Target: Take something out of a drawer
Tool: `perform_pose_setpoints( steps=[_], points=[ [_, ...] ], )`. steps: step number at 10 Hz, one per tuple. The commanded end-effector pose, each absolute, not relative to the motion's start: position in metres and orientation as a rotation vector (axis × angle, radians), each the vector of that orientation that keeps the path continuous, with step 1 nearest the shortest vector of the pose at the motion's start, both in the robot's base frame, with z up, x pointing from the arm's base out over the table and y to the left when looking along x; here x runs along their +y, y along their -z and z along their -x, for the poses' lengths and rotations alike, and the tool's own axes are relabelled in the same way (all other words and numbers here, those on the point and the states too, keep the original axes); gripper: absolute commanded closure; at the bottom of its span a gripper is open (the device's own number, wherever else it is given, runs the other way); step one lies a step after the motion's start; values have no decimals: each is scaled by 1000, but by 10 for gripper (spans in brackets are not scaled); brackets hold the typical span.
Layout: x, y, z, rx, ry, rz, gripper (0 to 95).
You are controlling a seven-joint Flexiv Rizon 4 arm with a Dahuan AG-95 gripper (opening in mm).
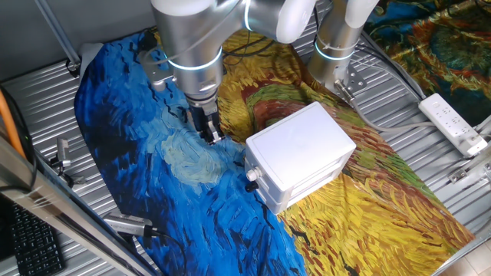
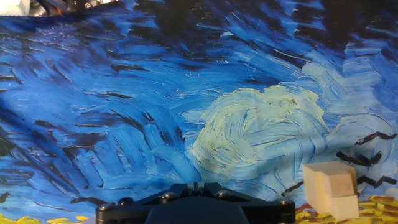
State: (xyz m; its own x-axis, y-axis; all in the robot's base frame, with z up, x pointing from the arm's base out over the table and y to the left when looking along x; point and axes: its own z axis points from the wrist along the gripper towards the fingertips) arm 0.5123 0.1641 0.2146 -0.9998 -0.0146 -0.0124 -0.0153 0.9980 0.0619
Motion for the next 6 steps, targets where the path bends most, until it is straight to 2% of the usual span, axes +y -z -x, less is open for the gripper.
perform_pose_setpoints(
  steps=[1, 6],
  points=[
    [164, -214, -512, 3139, -96, 12, 950],
    [178, -222, -517, 3136, -98, -11, 950]
  ],
)
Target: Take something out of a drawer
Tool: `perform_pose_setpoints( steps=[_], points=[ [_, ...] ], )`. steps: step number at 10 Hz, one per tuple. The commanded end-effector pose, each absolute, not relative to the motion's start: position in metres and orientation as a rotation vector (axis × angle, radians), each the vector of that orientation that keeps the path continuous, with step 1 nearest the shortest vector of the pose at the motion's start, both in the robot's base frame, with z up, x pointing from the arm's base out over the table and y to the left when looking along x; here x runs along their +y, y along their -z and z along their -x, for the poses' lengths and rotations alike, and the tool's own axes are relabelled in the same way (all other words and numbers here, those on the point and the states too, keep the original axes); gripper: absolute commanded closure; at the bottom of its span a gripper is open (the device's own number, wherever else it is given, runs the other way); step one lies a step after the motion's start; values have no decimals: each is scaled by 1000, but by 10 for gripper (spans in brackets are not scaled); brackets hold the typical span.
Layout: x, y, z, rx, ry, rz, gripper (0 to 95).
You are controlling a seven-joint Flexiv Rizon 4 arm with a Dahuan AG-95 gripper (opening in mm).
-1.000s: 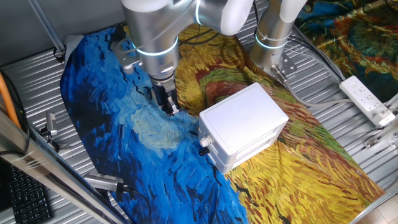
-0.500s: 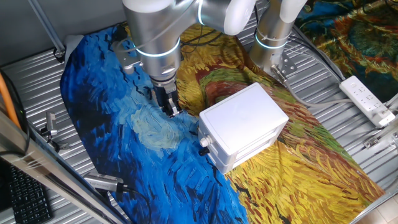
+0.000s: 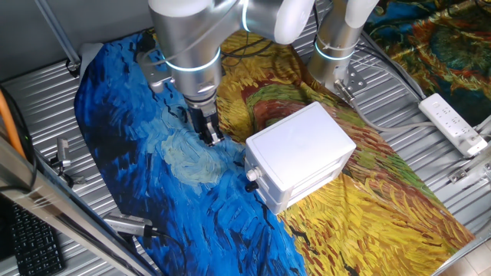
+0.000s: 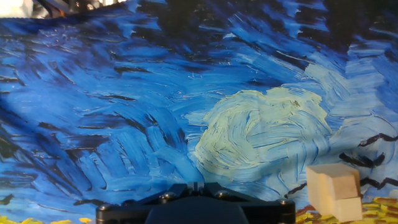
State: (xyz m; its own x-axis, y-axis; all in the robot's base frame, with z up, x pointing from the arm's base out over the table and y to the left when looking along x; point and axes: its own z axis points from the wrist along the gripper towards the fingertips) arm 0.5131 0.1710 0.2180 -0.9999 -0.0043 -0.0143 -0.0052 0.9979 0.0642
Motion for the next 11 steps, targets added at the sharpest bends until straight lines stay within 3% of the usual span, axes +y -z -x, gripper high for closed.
perform_pose_setpoints(
  steps=[1, 11],
  points=[
    [186, -226, -518, 3141, -92, -30, 950],
    [217, -230, -506, 3123, -71, -51, 950]
  ],
)
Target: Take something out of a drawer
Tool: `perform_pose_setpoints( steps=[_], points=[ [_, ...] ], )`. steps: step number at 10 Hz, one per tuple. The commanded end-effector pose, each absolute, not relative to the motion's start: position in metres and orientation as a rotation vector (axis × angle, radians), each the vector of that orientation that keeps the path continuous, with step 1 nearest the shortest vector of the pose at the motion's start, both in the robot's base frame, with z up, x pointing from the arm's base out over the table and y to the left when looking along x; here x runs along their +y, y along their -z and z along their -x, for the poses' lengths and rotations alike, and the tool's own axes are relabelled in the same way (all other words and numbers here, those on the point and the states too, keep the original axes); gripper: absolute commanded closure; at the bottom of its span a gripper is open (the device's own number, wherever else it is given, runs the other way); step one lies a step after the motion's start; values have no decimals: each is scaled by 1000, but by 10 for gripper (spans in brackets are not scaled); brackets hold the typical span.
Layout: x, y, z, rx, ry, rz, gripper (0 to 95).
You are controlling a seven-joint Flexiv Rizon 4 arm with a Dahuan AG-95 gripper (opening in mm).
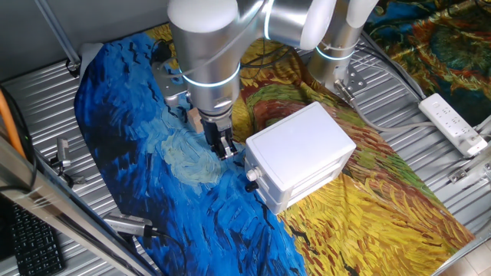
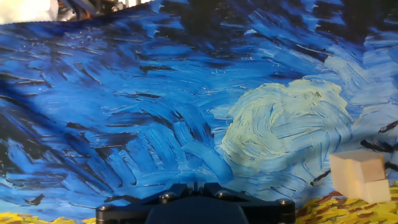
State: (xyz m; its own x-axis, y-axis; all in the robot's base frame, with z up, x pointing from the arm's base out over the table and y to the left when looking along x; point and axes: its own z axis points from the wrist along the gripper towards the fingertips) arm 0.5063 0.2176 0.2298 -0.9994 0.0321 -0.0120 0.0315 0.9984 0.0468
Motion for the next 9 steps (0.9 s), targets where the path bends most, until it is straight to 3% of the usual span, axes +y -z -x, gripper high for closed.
perform_pose_setpoints(
  steps=[1, 9],
  points=[
    [217, -230, -506, 3106, -43, 7, 950],
    [217, -230, -506, 3087, -51, 218, 950]
  ],
)
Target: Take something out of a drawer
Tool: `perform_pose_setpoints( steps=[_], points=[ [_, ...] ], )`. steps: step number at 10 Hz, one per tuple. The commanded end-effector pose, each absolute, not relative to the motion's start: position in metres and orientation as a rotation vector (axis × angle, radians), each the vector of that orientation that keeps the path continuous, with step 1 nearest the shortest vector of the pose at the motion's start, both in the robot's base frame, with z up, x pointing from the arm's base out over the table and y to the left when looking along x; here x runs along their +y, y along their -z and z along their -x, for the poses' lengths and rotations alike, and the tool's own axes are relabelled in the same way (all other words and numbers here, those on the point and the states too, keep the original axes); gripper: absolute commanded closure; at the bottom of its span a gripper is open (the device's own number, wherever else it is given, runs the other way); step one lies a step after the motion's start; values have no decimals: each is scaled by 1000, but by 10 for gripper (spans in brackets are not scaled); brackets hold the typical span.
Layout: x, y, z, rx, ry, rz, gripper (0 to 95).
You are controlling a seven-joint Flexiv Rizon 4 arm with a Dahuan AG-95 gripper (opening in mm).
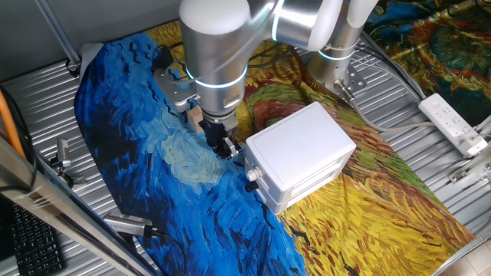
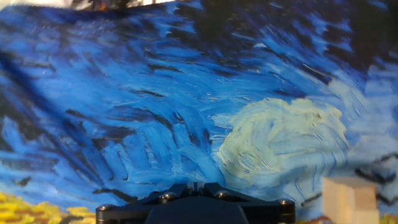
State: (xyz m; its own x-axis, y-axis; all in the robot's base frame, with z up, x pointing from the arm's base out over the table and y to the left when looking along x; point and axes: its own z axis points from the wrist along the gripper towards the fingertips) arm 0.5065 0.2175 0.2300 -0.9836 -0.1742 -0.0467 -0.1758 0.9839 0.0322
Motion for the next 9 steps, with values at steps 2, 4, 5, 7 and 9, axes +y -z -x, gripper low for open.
perform_pose_setpoints(
  steps=[2, 4, 5, 7, 9],
  points=[
    [227, -230, -504, 3089, -43, 207, 950],
    [255, -233, -497, 3093, -30, 155, 950],
    [265, -233, -494, 3094, -29, 146, 950],
    [280, -232, -489, 3093, -21, 131, 950],
    [289, -228, -485, 3093, -11, 120, 950]
  ],
)
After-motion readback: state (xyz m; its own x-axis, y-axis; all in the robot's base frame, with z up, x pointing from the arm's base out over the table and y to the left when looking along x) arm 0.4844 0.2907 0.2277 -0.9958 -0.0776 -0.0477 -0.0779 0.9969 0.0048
